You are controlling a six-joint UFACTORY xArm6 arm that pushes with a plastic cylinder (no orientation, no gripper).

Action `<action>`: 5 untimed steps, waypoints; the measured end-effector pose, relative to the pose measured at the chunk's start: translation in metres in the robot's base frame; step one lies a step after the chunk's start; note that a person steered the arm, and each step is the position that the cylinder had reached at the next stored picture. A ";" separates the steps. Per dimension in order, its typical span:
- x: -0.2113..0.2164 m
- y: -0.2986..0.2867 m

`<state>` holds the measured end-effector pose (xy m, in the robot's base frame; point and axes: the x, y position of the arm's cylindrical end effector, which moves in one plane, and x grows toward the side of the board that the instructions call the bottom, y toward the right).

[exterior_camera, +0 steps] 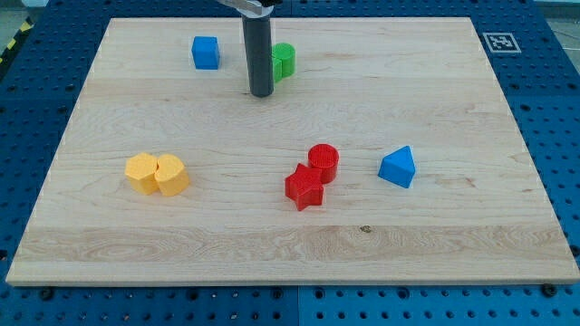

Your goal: Move the green star along with green circle towards the top centre of the board

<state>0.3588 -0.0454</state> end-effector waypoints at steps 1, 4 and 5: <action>0.000 -0.015; -0.012 -0.014; -0.017 -0.014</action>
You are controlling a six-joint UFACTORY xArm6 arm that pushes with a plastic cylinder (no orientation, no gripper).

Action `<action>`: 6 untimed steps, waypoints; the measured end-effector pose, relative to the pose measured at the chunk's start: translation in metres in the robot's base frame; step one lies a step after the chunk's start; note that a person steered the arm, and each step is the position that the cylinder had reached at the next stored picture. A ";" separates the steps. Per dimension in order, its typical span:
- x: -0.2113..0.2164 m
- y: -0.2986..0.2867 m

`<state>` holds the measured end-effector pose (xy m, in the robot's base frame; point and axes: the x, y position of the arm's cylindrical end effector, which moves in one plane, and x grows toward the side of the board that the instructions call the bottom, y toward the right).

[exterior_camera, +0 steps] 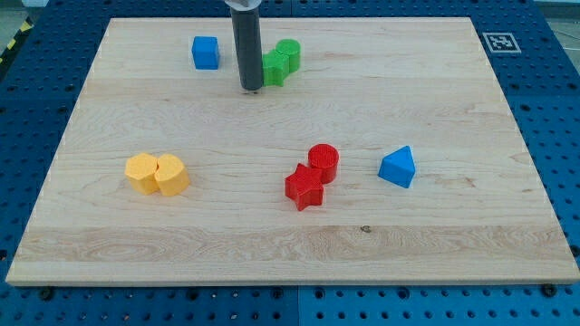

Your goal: Move the green star along with green circle towards the top centre of the board

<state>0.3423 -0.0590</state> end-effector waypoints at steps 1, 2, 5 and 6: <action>-0.005 0.000; -0.013 0.000; -0.017 0.032; -0.019 0.032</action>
